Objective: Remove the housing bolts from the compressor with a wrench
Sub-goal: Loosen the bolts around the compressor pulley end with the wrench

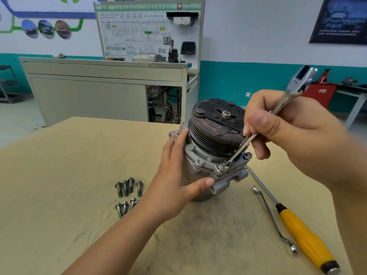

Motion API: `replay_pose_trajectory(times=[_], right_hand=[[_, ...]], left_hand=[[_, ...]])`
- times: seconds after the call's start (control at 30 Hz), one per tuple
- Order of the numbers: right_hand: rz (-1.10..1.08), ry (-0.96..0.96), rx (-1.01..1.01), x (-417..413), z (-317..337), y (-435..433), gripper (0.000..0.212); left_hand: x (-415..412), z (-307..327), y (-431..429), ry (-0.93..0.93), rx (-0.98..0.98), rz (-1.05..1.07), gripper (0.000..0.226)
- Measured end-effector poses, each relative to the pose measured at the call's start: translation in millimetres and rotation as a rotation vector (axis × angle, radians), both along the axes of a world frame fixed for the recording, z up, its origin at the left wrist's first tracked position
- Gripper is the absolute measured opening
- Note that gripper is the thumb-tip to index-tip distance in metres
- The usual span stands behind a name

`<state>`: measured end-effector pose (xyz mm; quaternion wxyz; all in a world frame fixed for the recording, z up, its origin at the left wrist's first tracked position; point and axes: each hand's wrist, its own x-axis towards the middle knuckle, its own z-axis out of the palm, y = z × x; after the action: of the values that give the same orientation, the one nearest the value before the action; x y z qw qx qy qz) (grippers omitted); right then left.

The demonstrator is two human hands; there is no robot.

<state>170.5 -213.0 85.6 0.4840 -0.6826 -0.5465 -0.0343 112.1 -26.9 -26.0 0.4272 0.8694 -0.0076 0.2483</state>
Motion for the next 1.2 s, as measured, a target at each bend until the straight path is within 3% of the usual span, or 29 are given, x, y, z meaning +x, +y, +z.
replay_pose_trajectory(times=[0.1,0.2,0.33,0.47,0.7,0.87,1.0,1.2], right_hand=[[0.028,0.012,-0.015,3,2,-8,0.023],[0.073,0.115,-0.047,9,4,-18,0.012],[0.092,0.268,-0.053,23,2,-30,0.017],[0.070,0.297,0.014,25,3,-28,0.025],[0.002,0.234,0.036,9,-16,9,0.010],[-0.002,0.109,0.229,0,-2,2,0.002],[-0.074,0.035,0.305,-4,-3,3,0.003],[-0.078,0.089,0.327,2,-5,0,0.008]], left_hand=[[0,0,1,0.003,0.006,-0.003,0.101],[0,0,0,-0.003,0.005,-0.009,0.097],[0,0,0,0.002,0.014,-0.011,0.097],[0,0,1,0.005,0.019,-0.011,0.100],[-1,0,1,0.005,0.016,-0.009,0.102],[-1,0,2,0.020,0.030,-0.015,0.097],[-1,0,1,0.019,0.035,-0.018,0.096],[-1,-1,2,0.025,0.036,-0.020,0.100]])
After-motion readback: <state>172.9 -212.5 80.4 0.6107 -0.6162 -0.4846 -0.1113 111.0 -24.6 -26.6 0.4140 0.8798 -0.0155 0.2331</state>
